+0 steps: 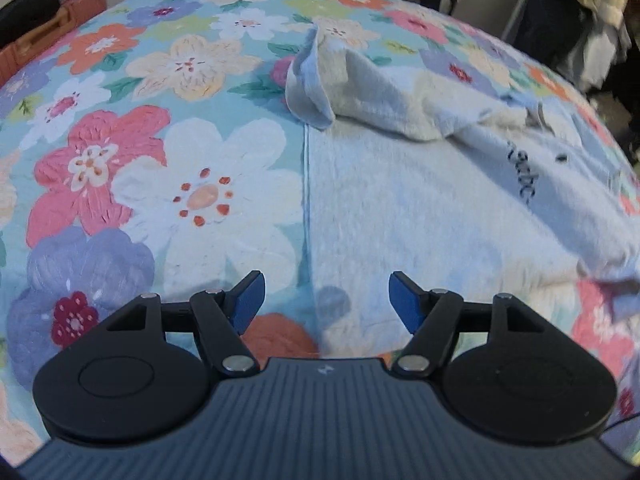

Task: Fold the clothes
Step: 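Grasp the sweatshirt hem with the right gripper while the left gripper grasps the hem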

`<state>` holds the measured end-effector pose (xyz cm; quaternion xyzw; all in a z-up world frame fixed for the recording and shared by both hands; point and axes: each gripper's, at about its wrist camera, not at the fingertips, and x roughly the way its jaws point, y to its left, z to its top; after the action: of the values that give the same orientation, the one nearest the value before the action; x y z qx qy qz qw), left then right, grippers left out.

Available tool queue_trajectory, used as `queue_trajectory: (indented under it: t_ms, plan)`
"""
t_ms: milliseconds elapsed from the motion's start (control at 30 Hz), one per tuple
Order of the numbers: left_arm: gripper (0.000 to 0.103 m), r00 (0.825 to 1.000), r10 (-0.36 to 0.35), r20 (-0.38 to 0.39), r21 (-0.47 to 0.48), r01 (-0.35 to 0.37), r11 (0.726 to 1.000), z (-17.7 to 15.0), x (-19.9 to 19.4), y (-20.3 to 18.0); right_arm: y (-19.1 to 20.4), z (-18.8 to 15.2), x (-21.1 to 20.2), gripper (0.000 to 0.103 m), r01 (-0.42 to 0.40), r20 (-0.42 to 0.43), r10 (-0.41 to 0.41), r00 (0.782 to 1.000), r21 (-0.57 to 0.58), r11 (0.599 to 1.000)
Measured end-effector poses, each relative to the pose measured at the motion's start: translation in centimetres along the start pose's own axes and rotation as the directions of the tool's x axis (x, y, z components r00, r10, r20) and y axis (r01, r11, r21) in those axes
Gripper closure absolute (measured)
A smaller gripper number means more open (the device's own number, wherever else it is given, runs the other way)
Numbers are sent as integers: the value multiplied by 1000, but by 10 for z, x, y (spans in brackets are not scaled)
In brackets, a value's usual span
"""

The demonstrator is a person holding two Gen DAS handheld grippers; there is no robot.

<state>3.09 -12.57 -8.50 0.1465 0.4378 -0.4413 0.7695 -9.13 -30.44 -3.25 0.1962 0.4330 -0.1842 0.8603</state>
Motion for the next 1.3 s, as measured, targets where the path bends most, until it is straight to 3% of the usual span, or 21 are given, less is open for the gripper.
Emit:
queue_trajectory:
  t_ms: [133, 367, 567, 700, 867, 1133, 1200, 1300]
  plan:
    - [35, 1000, -15, 12, 42, 14, 999, -2, 7, -10, -15, -3, 14, 48, 25, 35, -28, 999, 87, 996]
    - [35, 997, -75, 16, 126, 73, 989, -11, 13, -36, 25, 8, 38, 48, 32, 75, -30, 997, -29, 999]
    - [34, 993, -115, 1, 81, 115, 990, -9, 22, -34, 4, 21, 37, 43, 18, 139, -23, 990, 42, 999]
    - [37, 999, -43, 15, 64, 42, 997, -7, 36, -29, -26, 22, 51, 43, 28, 158, -52, 986, 146, 989]
    - [37, 999, -49, -10, 42, 50, 998, -6, 44, -22, -54, 26, 57, 43, 63, 187, -110, 976, 240, 969]
    - [23, 980, -187, -66, -102, 179, 978, -5, 40, -2, -90, 6, 75, 39, -3, 172, -73, 982, 408, 913]
    - [19, 977, -197, -83, -129, 185, 974, -5, 40, 0, -92, 2, 80, 39, -31, 166, -43, 985, 423, 905]
    - [12, 980, -170, -102, -109, 158, 981, -5, 43, -3, -80, -1, 86, 39, -71, 160, 12, 987, 368, 927]
